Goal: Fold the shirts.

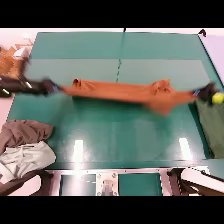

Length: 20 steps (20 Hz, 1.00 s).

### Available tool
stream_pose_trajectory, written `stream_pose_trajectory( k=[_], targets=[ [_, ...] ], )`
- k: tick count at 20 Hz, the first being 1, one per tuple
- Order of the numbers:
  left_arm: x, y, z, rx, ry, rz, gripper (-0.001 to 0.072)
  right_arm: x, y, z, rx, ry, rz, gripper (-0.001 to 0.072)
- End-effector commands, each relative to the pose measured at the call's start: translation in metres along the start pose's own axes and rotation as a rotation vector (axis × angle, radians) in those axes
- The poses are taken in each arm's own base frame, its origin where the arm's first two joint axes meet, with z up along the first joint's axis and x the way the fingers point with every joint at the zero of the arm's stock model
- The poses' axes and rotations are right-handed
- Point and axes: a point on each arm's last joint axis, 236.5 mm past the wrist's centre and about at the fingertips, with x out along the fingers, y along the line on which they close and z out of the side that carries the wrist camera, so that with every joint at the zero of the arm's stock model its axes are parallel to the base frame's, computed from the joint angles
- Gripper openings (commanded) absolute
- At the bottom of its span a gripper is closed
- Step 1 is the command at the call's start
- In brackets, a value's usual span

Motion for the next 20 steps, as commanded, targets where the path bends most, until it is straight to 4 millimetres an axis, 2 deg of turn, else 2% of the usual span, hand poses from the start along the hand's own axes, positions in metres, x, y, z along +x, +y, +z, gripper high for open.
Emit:
stream_pose_trajectory(
  k=[1, 3, 5, 7, 8, 9, 10, 12, 13, 15, 16, 18, 20],
  targets=[
    [-0.132, -0.154, 0.086, 0.392, -0.38, -0.017, 0.0021, -0.097, 0.214, 0.024, -0.398, -0.301, 0.293, 0.0019],
    [-0.215, -0.244, 0.098, 0.609, -0.624, -0.002, 0.0022, -0.157, 0.308, 0.004, -0.636, -0.499, 0.305, 0.0019],
    [-0.282, -0.313, 0.088, 0.78, -0.806, 0.017, 0.0022, -0.204, 0.376, -0.028, -0.819, -0.679, 0.278, 0.0019],
    [-0.323, -0.356, 0.07, 0.904, -0.91, 0.055, 0.0022, -0.235, 0.421, -0.06, -0.958, -0.824, 0.23, 0.0019],
    [-0.335, -0.366, 0.064, 0.915, -0.94, 0.063, 0.0022, -0.246, 0.434, -0.071, -0.995, -0.884, 0.198, 0.0019],
    [-0.34, -0.368, 0.063, 0.906, -0.952, 0.074, 0.0022, -0.256, 0.442, -0.079, -1.012, -0.943, 0.166, 0.0019],
    [-0.341, -0.365, 0.065, 0.885, -0.951, 0.082, 0.0022, -0.265, 0.448, -0.083, -1.017, -0.997, 0.144, 0.0019],
    [-0.338, -0.344, 0.075, 0.828, -0.941, 0.142, 0.0022, -0.278, 0.448, -0.079, -1.024, -1.075, 0.087, 0.0019],
    [-0.333, -0.328, 0.083, 0.795, -0.925, 0.182, 0.0022, -0.277, 0.44, -0.072, -1.006, -1.069, 0.061, 0.0019],
    [-0.304, -0.289, 0.096, 0.719, -0.838, 0.213, 0.0022, -0.261, 0.412, -0.051, -0.919, -1.004, 0.058, 0.0019],
    [-0.282, -0.263, 0.101, 0.67, -0.774, 0.217, 0.0022, -0.251, 0.39, -0.035, -0.857, -0.968, 0.051, 0.0018],
    [-0.218, -0.202, 0.102, 0.548, -0.593, 0.185, 0.0022, -0.222, 0.33, -0.005, -0.715, -0.889, 0.031, 0.0019],
    [-0.145, -0.146, 0.091, 0.441, -0.422, 0.112, 0.0022, -0.175, 0.26, 0.017, -0.588, -0.772, 0.032, 0.0019]
  ],
)
